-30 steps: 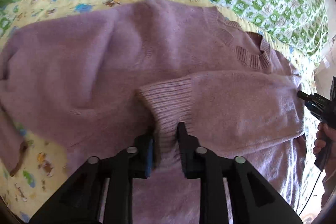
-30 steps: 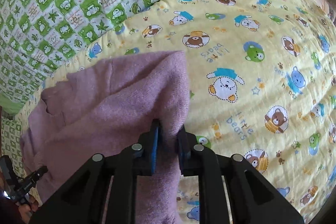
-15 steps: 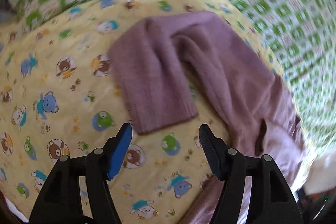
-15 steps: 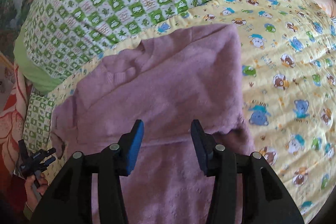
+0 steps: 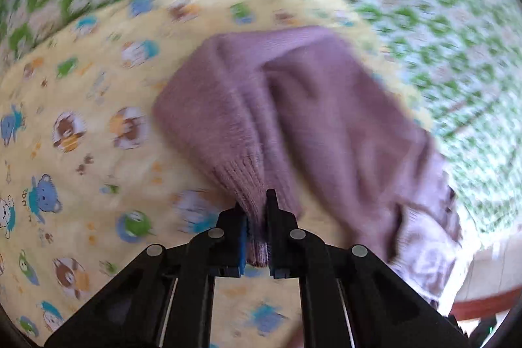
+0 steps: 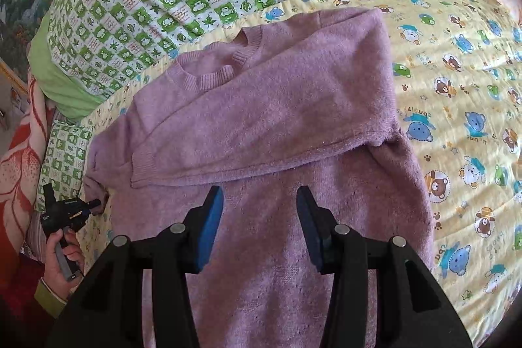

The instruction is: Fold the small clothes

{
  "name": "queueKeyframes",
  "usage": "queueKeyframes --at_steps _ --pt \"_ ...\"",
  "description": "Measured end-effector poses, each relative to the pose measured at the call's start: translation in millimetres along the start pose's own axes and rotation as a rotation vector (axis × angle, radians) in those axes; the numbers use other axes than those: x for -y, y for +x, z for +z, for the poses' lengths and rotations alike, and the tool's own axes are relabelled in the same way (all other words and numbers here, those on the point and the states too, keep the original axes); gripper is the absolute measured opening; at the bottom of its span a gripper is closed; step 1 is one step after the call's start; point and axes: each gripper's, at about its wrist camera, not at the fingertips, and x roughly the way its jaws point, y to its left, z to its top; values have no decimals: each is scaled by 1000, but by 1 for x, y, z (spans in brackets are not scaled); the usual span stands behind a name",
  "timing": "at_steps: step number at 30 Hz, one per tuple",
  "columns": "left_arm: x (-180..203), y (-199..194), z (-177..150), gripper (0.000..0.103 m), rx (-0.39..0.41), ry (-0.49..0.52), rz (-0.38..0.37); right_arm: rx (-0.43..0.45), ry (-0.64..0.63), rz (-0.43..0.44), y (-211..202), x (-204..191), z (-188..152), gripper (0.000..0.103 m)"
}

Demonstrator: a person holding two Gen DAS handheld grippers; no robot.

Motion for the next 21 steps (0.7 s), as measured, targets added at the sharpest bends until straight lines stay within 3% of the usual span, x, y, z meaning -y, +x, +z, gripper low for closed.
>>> queueKeyframes --at_steps 5,11,16,21 --pt "89 -38 -25 7 44 170 -187 -8 23 9 3 6 -3 48" --pt "219 -43 -66 7 -15 354 -448 9 37 15 1 10 -3 48" --pt "302 2 -102 7 -97 446 -514 22 63 0 -5 22 -2 48" --pt "344 76 -136 7 -191 533 -447 18 100 -20 -8 39 -2 48"
